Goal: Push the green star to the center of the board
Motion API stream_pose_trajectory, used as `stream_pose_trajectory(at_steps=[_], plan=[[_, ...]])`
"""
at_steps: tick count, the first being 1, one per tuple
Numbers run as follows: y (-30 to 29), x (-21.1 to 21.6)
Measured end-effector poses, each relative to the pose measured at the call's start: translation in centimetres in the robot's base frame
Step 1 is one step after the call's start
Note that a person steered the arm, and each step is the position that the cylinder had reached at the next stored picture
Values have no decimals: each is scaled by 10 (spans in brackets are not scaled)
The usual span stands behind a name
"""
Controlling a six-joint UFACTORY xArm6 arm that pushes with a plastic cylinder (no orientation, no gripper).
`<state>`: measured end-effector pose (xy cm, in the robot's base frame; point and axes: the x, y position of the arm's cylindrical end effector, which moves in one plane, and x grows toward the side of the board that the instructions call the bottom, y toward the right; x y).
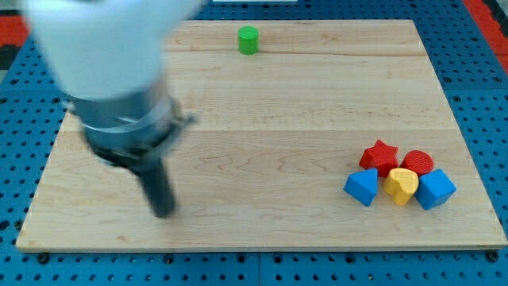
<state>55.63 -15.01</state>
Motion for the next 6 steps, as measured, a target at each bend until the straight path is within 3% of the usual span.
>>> stream_pose_trajectory(at_steps=[1, 3, 4, 5, 6], plan=[[-62, -65], [-102, -160], [-68, -169], [24, -169], [62, -169]])
